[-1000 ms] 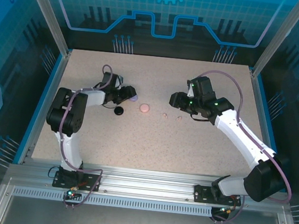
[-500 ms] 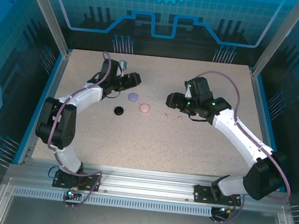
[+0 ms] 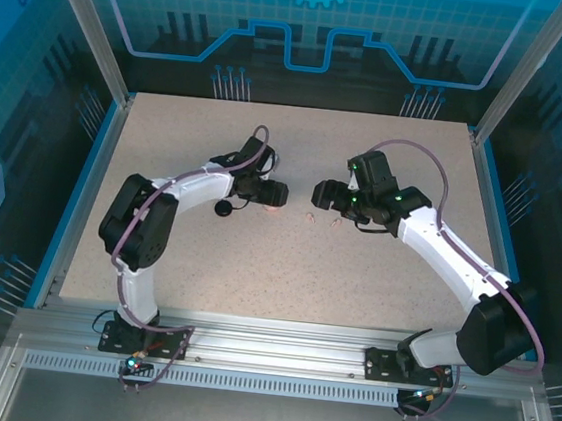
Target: Insert the wireless bluetooth earbuds into the charging case
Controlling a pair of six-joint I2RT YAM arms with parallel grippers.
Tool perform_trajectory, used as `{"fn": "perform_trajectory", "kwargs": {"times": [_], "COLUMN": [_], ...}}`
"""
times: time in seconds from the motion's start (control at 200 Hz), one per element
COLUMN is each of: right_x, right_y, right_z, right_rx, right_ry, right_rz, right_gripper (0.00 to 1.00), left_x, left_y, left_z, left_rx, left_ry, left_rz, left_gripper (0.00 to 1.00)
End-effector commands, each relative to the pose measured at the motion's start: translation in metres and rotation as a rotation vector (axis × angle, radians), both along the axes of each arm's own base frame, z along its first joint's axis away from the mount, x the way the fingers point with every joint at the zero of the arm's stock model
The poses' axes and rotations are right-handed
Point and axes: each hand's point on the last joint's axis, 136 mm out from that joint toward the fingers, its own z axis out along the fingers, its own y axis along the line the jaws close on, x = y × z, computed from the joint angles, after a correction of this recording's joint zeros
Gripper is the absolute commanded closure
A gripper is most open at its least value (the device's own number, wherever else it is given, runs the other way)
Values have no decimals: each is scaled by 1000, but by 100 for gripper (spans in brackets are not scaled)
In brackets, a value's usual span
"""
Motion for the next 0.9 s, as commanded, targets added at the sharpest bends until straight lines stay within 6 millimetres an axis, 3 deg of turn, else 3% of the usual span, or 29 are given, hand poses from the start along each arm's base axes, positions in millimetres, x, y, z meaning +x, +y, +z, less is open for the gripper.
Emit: {"fn": "perform_trajectory", "kwargs": {"times": [0.0,0.57,0.695,0.895], "right_x": [-2,-2,-3,-6], "right_y": [-1,-8,-9,-11], "right_z": [-4,-1,2,8], "right_rx": [-10,-14,-11,-6], "right_ry": [6,4,-3,-15], "right_rz": [-8,-31,-32,-35], "right_gripper": [18,18,19,19], "left_x": [1,2,-2,-12], "left_y": [5,-12,-14,-15], "left_z": [-9,-44,-48,-52], "left_rx": [93,170,170,163], "left_ry": [11,70,79,93], "left_rz": [-40,-118,-122,-121], "left_gripper": [27,32,38,56]}}
